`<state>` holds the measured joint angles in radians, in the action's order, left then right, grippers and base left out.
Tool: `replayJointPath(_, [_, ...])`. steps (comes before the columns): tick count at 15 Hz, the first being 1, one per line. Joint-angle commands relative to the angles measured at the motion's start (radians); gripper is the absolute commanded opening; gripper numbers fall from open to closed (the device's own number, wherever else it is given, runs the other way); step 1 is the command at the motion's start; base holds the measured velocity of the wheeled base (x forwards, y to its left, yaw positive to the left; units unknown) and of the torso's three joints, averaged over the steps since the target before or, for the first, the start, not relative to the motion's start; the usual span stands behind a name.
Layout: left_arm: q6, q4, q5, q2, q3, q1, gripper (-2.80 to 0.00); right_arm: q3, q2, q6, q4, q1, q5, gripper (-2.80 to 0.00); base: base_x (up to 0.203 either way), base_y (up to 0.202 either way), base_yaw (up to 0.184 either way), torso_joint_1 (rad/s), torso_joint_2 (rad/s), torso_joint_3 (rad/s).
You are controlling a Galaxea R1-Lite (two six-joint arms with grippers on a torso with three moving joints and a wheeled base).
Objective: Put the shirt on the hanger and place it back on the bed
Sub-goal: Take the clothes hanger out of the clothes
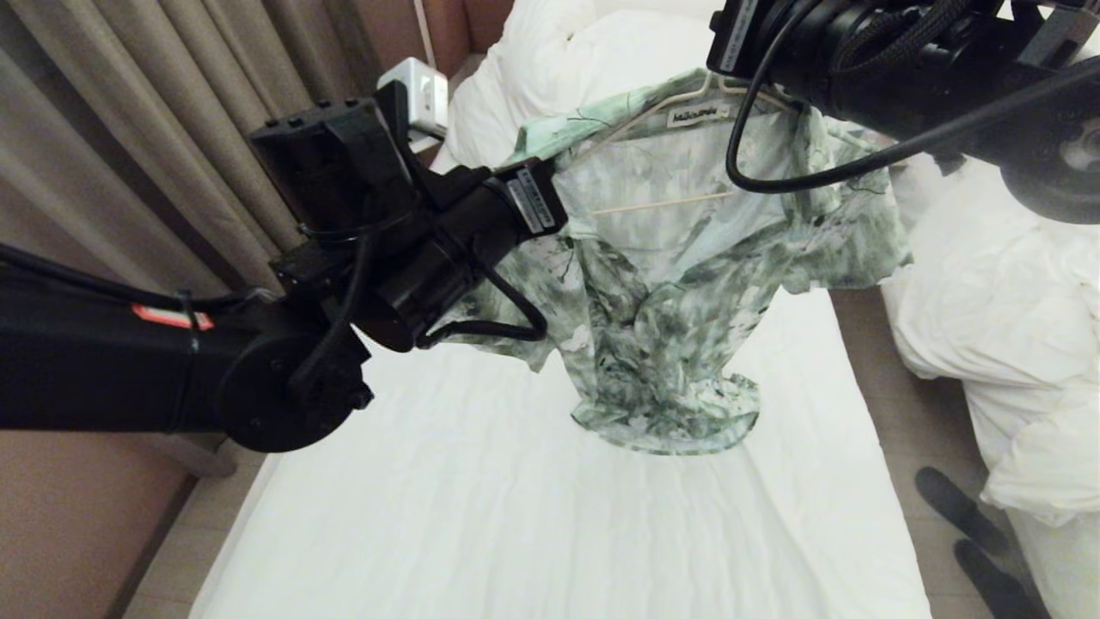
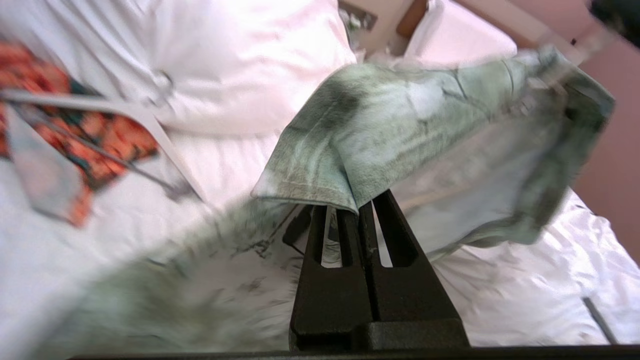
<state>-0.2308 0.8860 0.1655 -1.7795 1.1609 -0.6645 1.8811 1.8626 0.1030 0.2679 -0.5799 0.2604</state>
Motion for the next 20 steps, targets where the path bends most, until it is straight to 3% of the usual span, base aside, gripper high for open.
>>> replayJointPath(1, [0.001,0.009,-0.049,0.028,-0.008,0.067,-2.8,0.007,-0.006,0.0,0.002,0.031,-0.002,-2.8,0.0,0.0,0.0,0.0,0.0,0.0])
replayJointPath(5, [0.011,0.004,-0.182,0.034,-0.046,0.133,-2.8,0.012,-0.003,-0.026,0.002,0.06,-0.003,-2.8,0.0,0.0,0.0,0.0,0.0,0.0])
replayJointPath(8, [0.099,0.002,-0.371,0.065,-0.134,0.177,-2.8,0.02,0.009,-0.043,0.033,0.074,-0.004,-2.8,0.0,0.0,0.0,0.0,0.0,0.0])
replayJointPath(9, [0.116,0.002,-0.394,0.065,-0.147,0.18,-2.8,0.02,0.009,-0.049,0.036,0.075,-0.004,-2.8,0.0,0.0,0.0,0.0,0.0,0.0])
replayJointPath(20, [0.179,0.011,-0.393,-0.065,-0.112,0.21,-2.8,0.009,0.009,-0.055,0.037,0.065,-0.004,-2.8,0.0,0.0,0.0,0.0,0.0,0.0])
